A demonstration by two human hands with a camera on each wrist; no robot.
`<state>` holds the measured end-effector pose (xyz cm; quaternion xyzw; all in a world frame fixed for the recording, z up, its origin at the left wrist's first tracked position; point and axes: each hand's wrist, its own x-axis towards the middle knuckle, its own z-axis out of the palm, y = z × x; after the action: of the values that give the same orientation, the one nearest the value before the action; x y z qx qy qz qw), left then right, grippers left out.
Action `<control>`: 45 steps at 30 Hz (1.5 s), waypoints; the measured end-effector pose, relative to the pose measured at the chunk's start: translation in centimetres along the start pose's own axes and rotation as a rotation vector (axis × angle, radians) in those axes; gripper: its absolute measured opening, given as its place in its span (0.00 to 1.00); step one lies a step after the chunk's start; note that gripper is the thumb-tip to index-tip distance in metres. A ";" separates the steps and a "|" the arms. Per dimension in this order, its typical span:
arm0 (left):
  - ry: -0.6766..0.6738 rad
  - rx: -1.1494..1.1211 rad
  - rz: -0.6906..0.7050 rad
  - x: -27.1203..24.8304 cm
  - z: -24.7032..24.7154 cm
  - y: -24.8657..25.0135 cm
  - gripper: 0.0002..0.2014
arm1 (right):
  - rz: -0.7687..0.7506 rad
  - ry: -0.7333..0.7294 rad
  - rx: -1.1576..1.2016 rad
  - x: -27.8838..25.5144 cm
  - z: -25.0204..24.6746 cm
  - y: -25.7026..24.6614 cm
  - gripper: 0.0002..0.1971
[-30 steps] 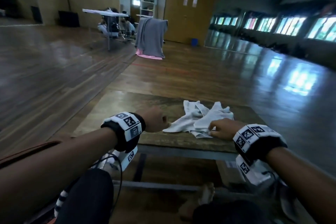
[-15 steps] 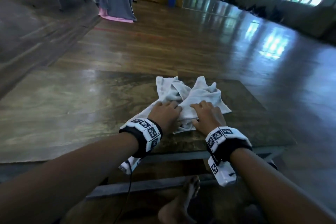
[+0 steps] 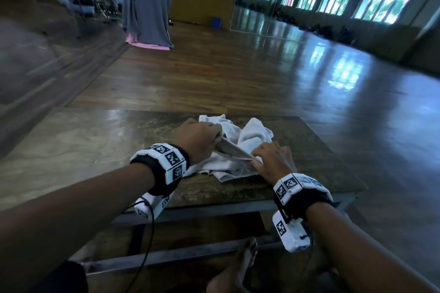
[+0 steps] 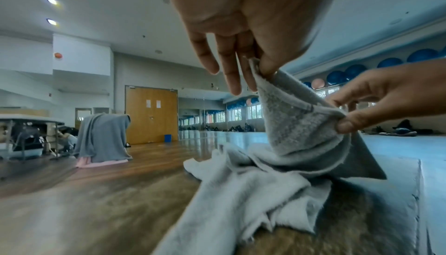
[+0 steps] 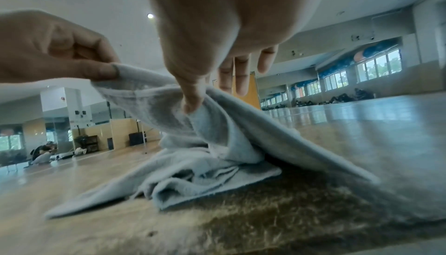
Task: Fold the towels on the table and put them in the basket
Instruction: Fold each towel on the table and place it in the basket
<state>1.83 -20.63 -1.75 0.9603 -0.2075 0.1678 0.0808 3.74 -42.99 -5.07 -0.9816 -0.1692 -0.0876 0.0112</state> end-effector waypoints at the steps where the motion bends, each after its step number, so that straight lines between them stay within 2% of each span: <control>1: 0.027 0.021 0.002 -0.4 -1.3 -0.2 0.06 | 0.018 0.009 0.041 -0.6 -1.0 0.2 0.11; 5: 0.119 0.069 -0.003 -1.9 -6.7 -0.6 0.06 | 0.032 0.012 0.114 -3.0 -5.1 0.6 0.04; 11: 0.284 0.109 -0.047 -3.7 -15.7 -2.0 0.05 | 0.057 0.059 0.243 -5.3 -12.8 1.5 0.03; 14: 0.348 0.110 -0.080 -4.8 -20.8 -3.1 0.05 | 0.019 0.151 0.302 -5.6 -18.7 1.4 0.02; 17: 0.437 0.099 -0.090 -5.5 -26.0 -3.8 0.05 | -0.059 0.246 0.325 -5.5 -25.5 0.4 0.11; 21: 0.574 0.029 -0.139 -6.2 -33.6 -4.4 0.07 | -0.179 0.395 0.372 -4.9 -34.4 -1.7 0.07; 24: 0.657 -0.043 -0.196 -7.3 -39.4 -4.8 0.06 | -0.235 0.489 0.408 -4.7 -40.2 -2.9 0.10; 30: 0.756 -0.048 -0.249 -10.1 -49.1 -3.8 0.07 | -0.298 0.684 0.586 -5.0 -48.3 -5.3 0.02; 34: 0.790 -0.173 -0.277 -11.4 -52.9 -3.0 0.05 | -0.327 0.773 0.705 -4.9 -50.5 -7.3 0.03; 37: 0.841 -0.295 -0.332 -12.4 -53.9 -3.3 0.03 | -0.312 0.758 0.790 -4.1 -50.2 -9.1 0.06; 39: 0.816 -0.314 -0.383 -12.8 -53.3 -4.4 0.06 | -0.301 0.704 0.799 -3.2 -48.9 -10.4 0.05; 41: 0.680 -0.280 -0.480 -13.6 -51.9 -6.5 0.07 | -0.276 0.619 0.770 -2.0 -46.7 -11.6 0.02; 44: 0.394 -0.321 -0.595 -15.1 -48.4 -9.9 0.05 | -0.219 0.477 0.710 0.1 -42.3 -13.3 0.02; 45: 0.348 -0.332 -0.619 -15.5 -47.2 -10.8 0.03 | -0.210 0.432 0.692 0.7 -40.9 -14.0 0.02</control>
<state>-20.52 5.46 35.70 0.9086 0.0845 0.2601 0.3157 -7.20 -31.71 35.23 -0.8565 -0.2814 -0.2299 0.3667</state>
